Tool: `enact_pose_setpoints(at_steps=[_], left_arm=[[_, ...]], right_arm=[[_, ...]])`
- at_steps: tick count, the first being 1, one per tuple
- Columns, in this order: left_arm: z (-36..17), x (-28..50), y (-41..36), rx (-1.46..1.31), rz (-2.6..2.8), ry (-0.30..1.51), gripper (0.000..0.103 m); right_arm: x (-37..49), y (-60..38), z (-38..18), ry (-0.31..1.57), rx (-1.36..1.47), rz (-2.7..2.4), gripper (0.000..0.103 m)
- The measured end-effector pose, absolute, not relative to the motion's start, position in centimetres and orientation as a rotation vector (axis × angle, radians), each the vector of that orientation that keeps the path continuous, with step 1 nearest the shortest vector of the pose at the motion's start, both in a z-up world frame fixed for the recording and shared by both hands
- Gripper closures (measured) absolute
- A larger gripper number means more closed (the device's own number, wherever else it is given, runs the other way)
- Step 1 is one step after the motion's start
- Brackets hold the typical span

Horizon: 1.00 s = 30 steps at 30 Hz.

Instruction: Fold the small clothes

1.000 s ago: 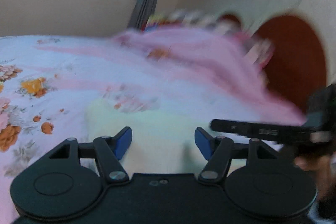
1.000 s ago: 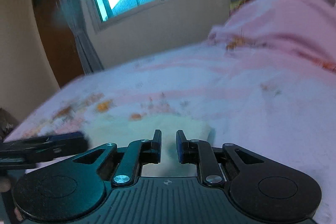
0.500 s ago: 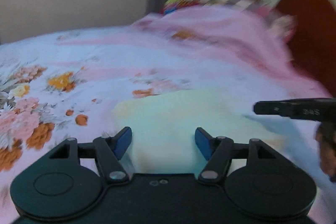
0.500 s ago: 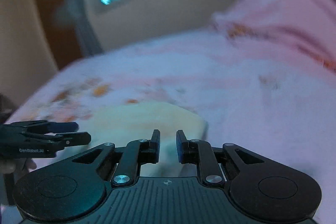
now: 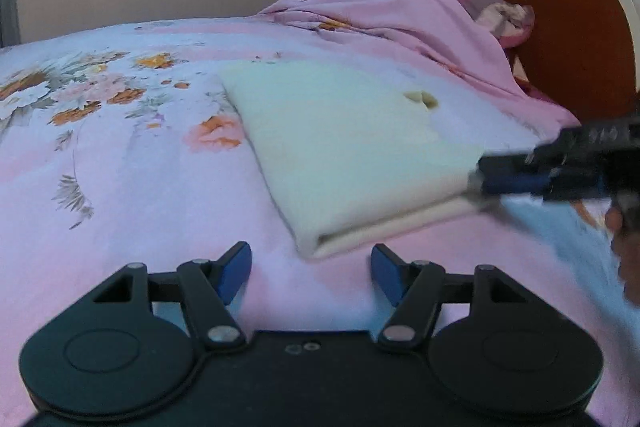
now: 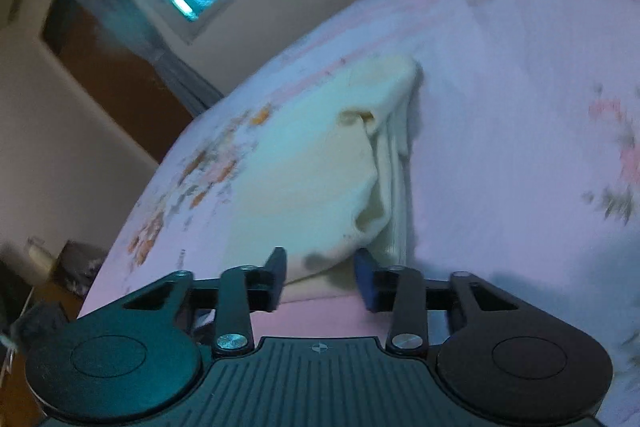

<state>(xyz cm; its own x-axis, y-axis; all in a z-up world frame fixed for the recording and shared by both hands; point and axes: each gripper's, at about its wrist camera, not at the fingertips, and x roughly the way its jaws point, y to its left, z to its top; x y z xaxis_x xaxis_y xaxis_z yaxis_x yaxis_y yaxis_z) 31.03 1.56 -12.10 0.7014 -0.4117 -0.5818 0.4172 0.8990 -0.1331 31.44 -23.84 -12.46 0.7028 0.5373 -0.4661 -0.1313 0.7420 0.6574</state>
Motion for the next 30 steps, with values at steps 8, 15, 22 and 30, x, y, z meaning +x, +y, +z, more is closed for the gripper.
enact_pose_setpoints(at_steps=[8,15,22,30], left_arm=[[-13.0,31.6,3.3,0.000,-0.369,0.659,0.036],[-13.1,31.0,4.6,-0.038,-0.367,0.650,0.035],[-9.8,28.7,6.0,-0.094,-0.375,0.579,0.038],[-12.0,31.9,2.8,-0.055,-0.314,0.715,0.035]], right_arm=[[33.2,-23.9,-14.0,0.725,0.705,0.310,0.097],[31.0,-24.1,-14.9,0.698,0.694,0.253,0.098],[28.8,-24.0,-10.8,0.564,0.501,0.253,0.098],[30.6,-21.8,-13.0,0.685,0.370,0.217,0.098]])
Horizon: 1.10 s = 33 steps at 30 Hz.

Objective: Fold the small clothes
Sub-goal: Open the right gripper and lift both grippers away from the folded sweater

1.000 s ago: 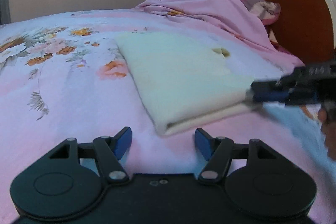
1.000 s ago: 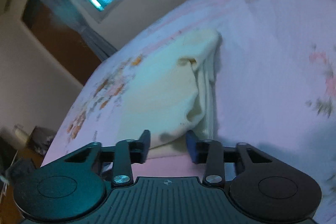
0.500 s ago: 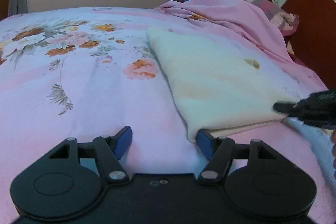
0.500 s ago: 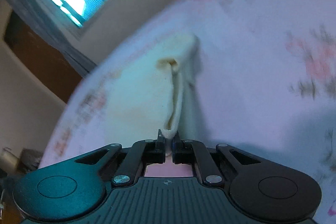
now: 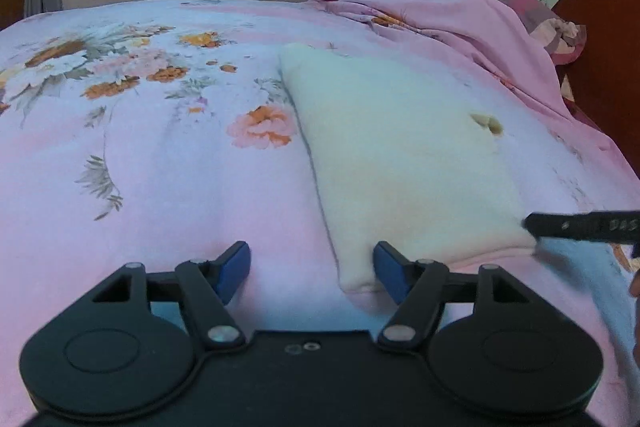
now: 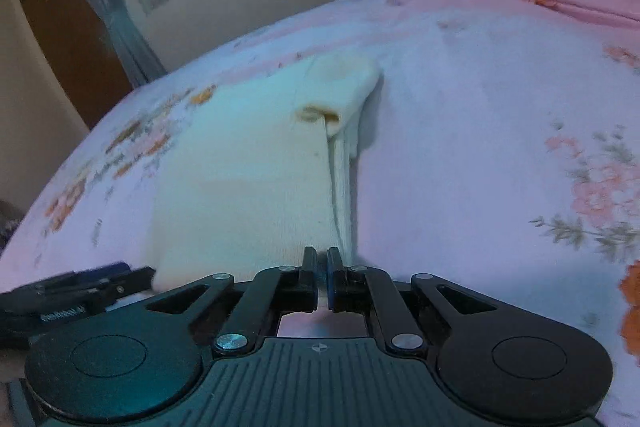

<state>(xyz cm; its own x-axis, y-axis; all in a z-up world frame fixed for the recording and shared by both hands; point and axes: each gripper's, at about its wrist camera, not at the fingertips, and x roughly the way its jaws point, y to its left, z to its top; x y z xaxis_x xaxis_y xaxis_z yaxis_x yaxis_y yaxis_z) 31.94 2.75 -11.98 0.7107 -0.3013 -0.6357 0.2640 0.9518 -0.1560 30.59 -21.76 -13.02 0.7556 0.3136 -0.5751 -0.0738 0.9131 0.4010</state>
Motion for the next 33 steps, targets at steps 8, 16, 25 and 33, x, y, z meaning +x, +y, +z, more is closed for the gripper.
enact_pose_setpoints(at_steps=[8,16,25,33], left_arm=[[-8.6,26.8,3.6,-0.041,-0.260,0.670,0.036],[-6.7,22.1,3.5,0.045,-0.194,0.617,0.034],[-6.6,19.7,4.0,0.059,-0.209,0.614,0.032],[-5.5,18.6,4.0,0.118,-0.130,0.481,0.103]], right_arm=[[24.1,-22.3,-9.6,0.586,0.340,0.197,0.098],[19.0,-20.8,-6.7,0.459,0.278,0.127,0.013],[16.5,-19.6,-6.3,0.465,0.257,0.163,0.013],[16.2,-19.9,-6.5,0.466,0.273,0.157,0.013]])
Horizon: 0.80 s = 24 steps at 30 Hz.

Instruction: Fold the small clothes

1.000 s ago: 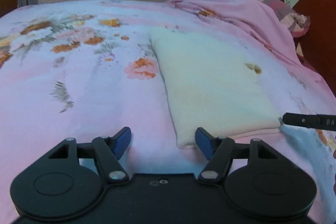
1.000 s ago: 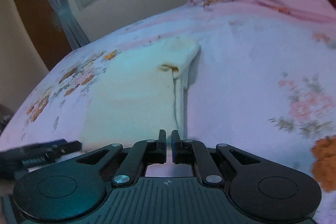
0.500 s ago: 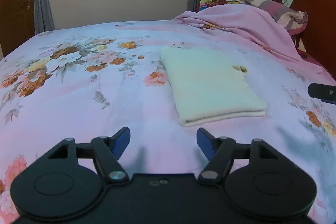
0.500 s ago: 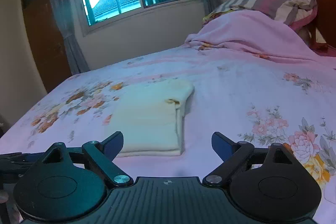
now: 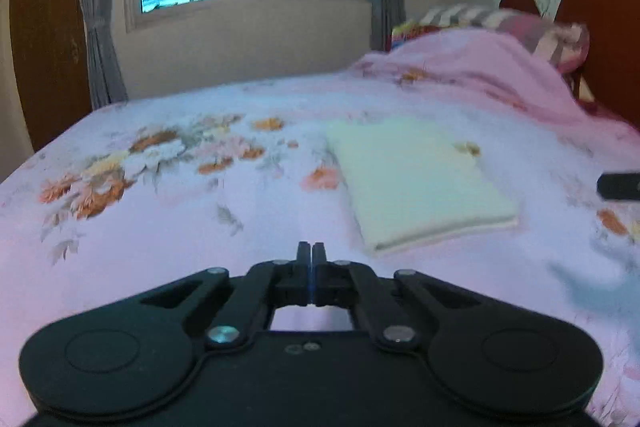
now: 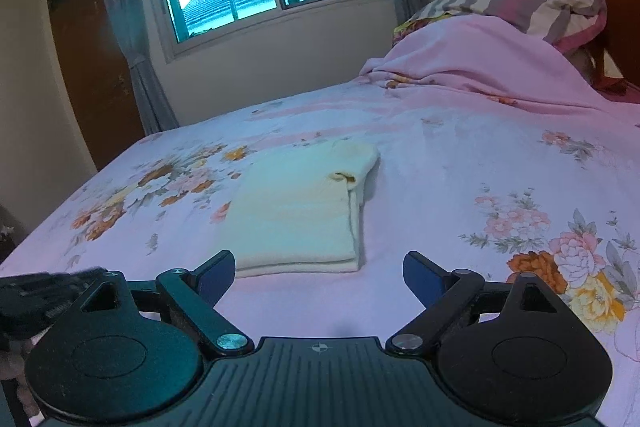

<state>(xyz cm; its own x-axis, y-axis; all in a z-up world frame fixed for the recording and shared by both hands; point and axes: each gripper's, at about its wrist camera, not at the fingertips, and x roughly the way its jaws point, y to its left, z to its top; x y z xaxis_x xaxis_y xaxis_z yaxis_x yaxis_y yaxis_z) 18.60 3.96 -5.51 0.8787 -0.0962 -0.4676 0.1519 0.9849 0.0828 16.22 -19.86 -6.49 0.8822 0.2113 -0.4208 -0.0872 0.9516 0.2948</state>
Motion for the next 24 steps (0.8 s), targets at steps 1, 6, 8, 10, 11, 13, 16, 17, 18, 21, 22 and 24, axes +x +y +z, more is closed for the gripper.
enact_pose_setpoints(at_steps=[1,6,8,10,11,13,16,17,18,21,22,24], left_arm=[[-5.3,18.5,4.1,0.109,-0.134,0.473,0.097],[-4.3,17.4,4.2,0.110,-0.084,0.404,0.000],[-4.0,17.0,3.9,0.123,-0.103,0.453,0.000],[-3.4,15.7,4.0,0.103,-0.115,0.445,0.000],[-3.1,15.1,3.9,0.109,-0.113,0.441,0.000],[-2.4,13.8,4.1,0.100,-0.110,0.441,0.000],[-1.3,11.5,4.6,0.067,-0.130,0.437,0.000],[-1.0,10.7,4.8,0.067,-0.132,0.433,0.000],[-0.7,9.8,4.8,0.068,-0.136,0.429,0.000],[0.2,7.2,5.1,0.062,-0.136,0.422,0.000],[0.4,6.6,5.3,0.064,-0.133,0.418,0.000],[0.9,4.9,5.6,0.065,-0.124,0.401,0.000]], right_arm=[[16.3,-20.0,-6.4,0.464,0.277,0.157,0.013],[15.7,-20.2,-5.5,0.440,0.291,0.153,0.013],[15.1,-20.0,-4.9,0.428,0.280,0.159,0.013],[14.1,-19.8,-4.1,0.414,0.256,0.163,0.013],[13.5,-19.7,-3.7,0.402,0.245,0.165,0.013],[12.1,-19.4,-2.9,0.395,0.226,0.166,0.013],[9.5,-19.0,-1.8,0.376,0.199,0.164,0.013],[8.7,-18.9,-1.5,0.373,0.196,0.165,0.013],[7.8,-18.8,-1.3,0.369,0.193,0.169,0.013],[5.0,-18.4,-0.8,0.356,0.189,0.182,0.013],[4.1,-18.3,-0.7,0.353,0.187,0.185,0.013],[2.4,-18.1,-0.4,0.346,0.175,0.181,0.012]])
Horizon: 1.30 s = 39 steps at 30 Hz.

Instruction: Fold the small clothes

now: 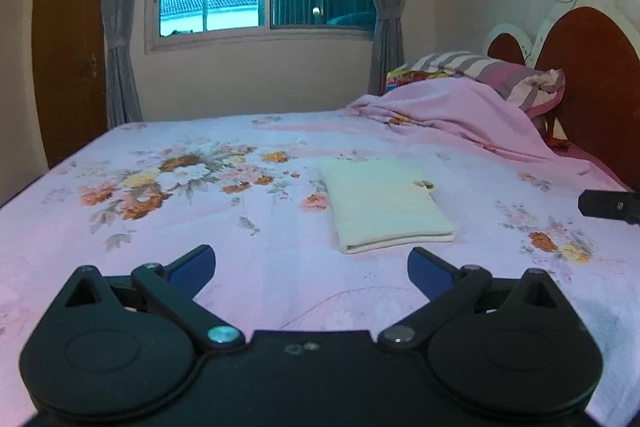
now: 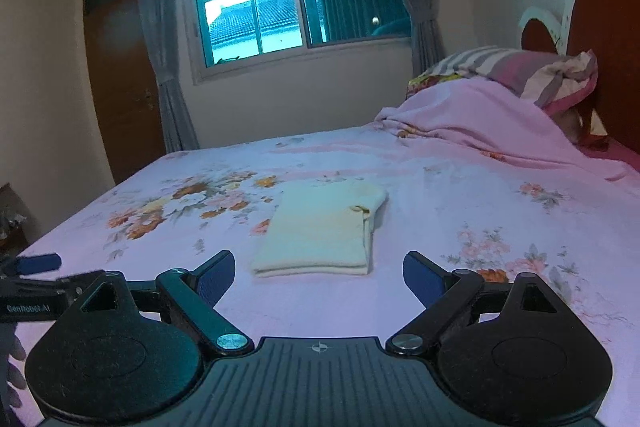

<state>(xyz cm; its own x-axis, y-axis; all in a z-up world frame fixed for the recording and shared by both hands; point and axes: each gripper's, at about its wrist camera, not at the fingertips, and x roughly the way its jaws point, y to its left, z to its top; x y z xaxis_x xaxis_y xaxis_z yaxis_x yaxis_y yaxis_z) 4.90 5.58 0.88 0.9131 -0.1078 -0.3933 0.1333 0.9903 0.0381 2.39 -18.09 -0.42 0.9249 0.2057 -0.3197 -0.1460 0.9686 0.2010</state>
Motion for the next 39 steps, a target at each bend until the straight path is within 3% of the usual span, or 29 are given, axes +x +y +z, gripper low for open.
enact_pose_setpoints(at_steps=[13,25,39], left_arm=[[2.5,-1.1,7.1,0.036,-0.110,0.370,0.000],[2.8,-1.5,7.1,0.003,-0.142,0.357,0.000],[-1.4,7.2,7.8,-0.026,-0.136,0.456,0.000]], right_arm=[[-4.2,-16.6,0.9,0.309,0.171,0.204,0.012],[-4.8,-15.5,1.0,0.328,0.165,0.210,0.012],[2.4,-17.8,-1.3,0.389,0.193,0.122,0.013]])
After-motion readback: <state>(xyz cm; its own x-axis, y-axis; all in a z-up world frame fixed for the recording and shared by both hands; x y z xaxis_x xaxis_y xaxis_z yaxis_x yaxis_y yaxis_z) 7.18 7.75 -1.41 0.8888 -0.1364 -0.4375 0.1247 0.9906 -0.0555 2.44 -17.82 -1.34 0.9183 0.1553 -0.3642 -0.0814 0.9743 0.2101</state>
